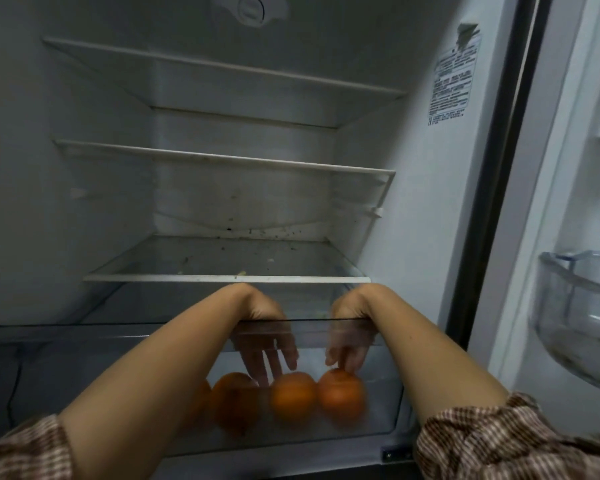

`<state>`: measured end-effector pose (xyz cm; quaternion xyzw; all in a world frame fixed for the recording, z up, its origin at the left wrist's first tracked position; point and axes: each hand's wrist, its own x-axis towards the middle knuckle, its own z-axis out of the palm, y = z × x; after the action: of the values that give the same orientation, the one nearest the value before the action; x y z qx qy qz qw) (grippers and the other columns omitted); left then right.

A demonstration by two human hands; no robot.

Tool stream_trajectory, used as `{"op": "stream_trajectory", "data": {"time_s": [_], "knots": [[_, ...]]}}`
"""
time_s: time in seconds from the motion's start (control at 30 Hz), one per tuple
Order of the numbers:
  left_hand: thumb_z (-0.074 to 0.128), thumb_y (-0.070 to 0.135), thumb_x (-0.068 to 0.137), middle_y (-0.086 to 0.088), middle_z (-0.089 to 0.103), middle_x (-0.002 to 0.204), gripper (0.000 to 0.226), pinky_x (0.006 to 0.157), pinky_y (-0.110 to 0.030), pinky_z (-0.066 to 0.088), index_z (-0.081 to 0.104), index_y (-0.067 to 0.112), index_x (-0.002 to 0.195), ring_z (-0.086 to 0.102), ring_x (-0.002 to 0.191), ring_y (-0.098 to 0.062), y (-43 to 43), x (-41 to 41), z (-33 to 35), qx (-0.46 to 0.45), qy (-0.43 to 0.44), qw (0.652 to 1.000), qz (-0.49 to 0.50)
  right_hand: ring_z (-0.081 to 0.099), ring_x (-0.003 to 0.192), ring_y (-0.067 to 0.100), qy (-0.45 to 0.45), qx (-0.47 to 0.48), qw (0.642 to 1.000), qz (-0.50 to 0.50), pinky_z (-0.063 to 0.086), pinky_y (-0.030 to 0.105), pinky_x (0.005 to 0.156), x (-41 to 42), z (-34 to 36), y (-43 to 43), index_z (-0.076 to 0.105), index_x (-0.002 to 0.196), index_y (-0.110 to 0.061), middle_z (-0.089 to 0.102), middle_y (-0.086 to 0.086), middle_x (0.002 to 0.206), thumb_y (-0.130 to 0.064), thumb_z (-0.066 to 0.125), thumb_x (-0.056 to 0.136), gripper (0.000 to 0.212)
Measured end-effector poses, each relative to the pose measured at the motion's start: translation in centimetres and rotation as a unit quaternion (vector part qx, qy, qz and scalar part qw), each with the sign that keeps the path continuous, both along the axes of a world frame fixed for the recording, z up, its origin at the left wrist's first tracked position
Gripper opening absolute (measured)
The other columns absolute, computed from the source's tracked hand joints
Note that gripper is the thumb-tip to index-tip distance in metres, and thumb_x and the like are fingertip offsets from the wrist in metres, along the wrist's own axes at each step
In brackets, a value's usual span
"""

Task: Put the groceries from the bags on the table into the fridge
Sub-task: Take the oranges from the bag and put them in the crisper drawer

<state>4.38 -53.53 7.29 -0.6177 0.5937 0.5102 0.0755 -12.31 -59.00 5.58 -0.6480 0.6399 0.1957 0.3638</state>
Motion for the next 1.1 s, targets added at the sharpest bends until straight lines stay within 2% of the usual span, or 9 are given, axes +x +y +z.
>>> {"op": "stream_trajectory", "data": {"time_s": [0.07, 0.17, 0.27, 0.37, 0.43, 0.53, 0.8, 0.9, 1.1], "knots": [[0.054, 0.020, 0.095, -0.018, 0.059, 0.128, 0.036, 0.098, -0.039, 0.048, 0.057, 0.005, 0.128, 0.058, 0.115, -0.035, 0.1, -0.3, -0.2, -0.031, -0.002, 0.999, 0.009, 0.064, 0.103, 0.023, -0.023, -0.020, 1.000, -0.006, 0.058, 0.029, 0.077, 0.0, 0.0, -0.1, 0.049, 0.133, 0.007, 0.055, 0.020, 0.134, -0.014, 0.065, 0.090, 0.050], [0.055, 0.023, 0.093, -0.011, 0.070, 0.107, 0.029, 0.077, -0.031, 0.054, 0.066, 0.006, 0.113, 0.067, 0.088, -0.023, -0.1, -0.3, -0.6, -0.209, -0.033, 0.977, 0.032, 0.065, 0.074, 0.023, -0.072, -0.100, 0.992, 0.020, 0.058, 0.032, 0.064, 0.0, 0.4, 0.2, 0.063, 0.118, 0.006, 0.066, 0.020, 0.106, -0.015, 0.070, 0.085, 0.039], [0.058, 0.021, 0.087, -0.007, 0.072, 0.092, 0.023, 0.071, -0.029, 0.052, 0.074, 0.012, 0.100, 0.065, 0.079, -0.018, 0.7, 0.9, -0.4, -0.455, -0.071, 0.883, 0.090, 0.066, 0.065, 0.025, -0.175, -0.282, 0.943, 0.027, 0.058, 0.035, 0.063, 0.5, 1.1, 1.1, 0.073, 0.095, 0.001, 0.072, 0.021, 0.091, -0.010, 0.071, 0.080, 0.019], [0.056, 0.023, 0.087, -0.005, 0.071, 0.101, 0.025, 0.074, -0.028, 0.050, 0.072, 0.018, 0.105, 0.064, 0.087, -0.018, 3.0, 2.1, -0.3, -0.552, -0.086, 0.817, 0.143, 0.066, 0.068, 0.020, -0.235, -0.373, 0.896, 0.047, 0.055, 0.027, 0.056, 1.7, 2.2, 2.7, 0.070, 0.076, -0.011, 0.071, 0.011, 0.082, -0.015, 0.078, 0.076, 0.010], [0.055, 0.026, 0.087, -0.004, 0.070, 0.107, 0.028, 0.080, -0.032, 0.051, 0.070, 0.020, 0.110, 0.063, 0.095, -0.022, 4.8, 2.8, -0.4, -0.586, -0.098, 0.783, 0.182, 0.060, 0.062, 0.014, -0.259, -0.414, 0.870, 0.066, 0.045, 0.023, 0.050, 2.7, 2.8, 3.9, 0.069, 0.078, -0.015, 0.067, 0.004, 0.075, -0.025, 0.080, 0.077, 0.014], [0.056, 0.029, 0.085, -0.004, 0.068, 0.111, 0.030, 0.080, -0.035, 0.050, 0.067, 0.022, 0.112, 0.062, 0.100, -0.028, 8.8, 4.4, -0.7, -0.622, -0.136, 0.735, 0.231, 0.059, 0.067, 0.011, -0.299, -0.479, 0.821, 0.089, 0.043, 0.024, 0.063, 4.4, 2.9, 6.9, 0.073, 0.087, -0.015, 0.068, 0.001, 0.077, -0.038, 0.077, 0.077, 0.026], [0.055, 0.030, 0.084, -0.007, 0.067, 0.118, 0.035, 0.092, -0.039, 0.048, 0.065, 0.019, 0.115, 0.058, 0.114, -0.028, 22.9, 8.7, -2.9, -0.662, -0.173, 0.665, 0.298, 0.064, 0.093, 0.021, -0.354, -0.575, 0.726, 0.132, 0.048, 0.030, 0.079, 10.3, -1.0, 18.5, 0.069, 0.102, -0.016, 0.071, 0.002, 0.096, -0.035, 0.064, 0.087, 0.025], [0.047, 0.036, 0.078, -0.007, 0.067, 0.116, 0.044, 0.093, -0.037, 0.048, 0.066, 0.018, 0.114, 0.058, 0.113, -0.028, 28.7, 9.1, -3.6, -0.674, -0.163, 0.658, 0.293, 0.064, 0.100, 0.024, -0.376, -0.575, 0.712, 0.146, 0.048, 0.033, 0.086, 12.5, -2.4, 23.5, 0.067, 0.109, -0.013, 0.070, 0.005, 0.105, -0.031, 0.063, 0.088, 0.028], [0.053, 0.026, 0.087, -0.005, 0.063, 0.119, 0.032, 0.089, -0.039, 0.046, 0.061, 0.018, 0.117, 0.051, 0.115, -0.026, 43.6, 11.6, -5.7, -0.686, -0.224, 0.622, 0.304, 0.060, 0.104, 0.021, -0.392, -0.559, 0.705, 0.189, 0.049, 0.036, 0.087, 16.0, -4.5, 37.2, 0.062, 0.115, -0.013, 0.066, 0.005, 0.111, -0.033, 0.060, 0.091, 0.032]]}}
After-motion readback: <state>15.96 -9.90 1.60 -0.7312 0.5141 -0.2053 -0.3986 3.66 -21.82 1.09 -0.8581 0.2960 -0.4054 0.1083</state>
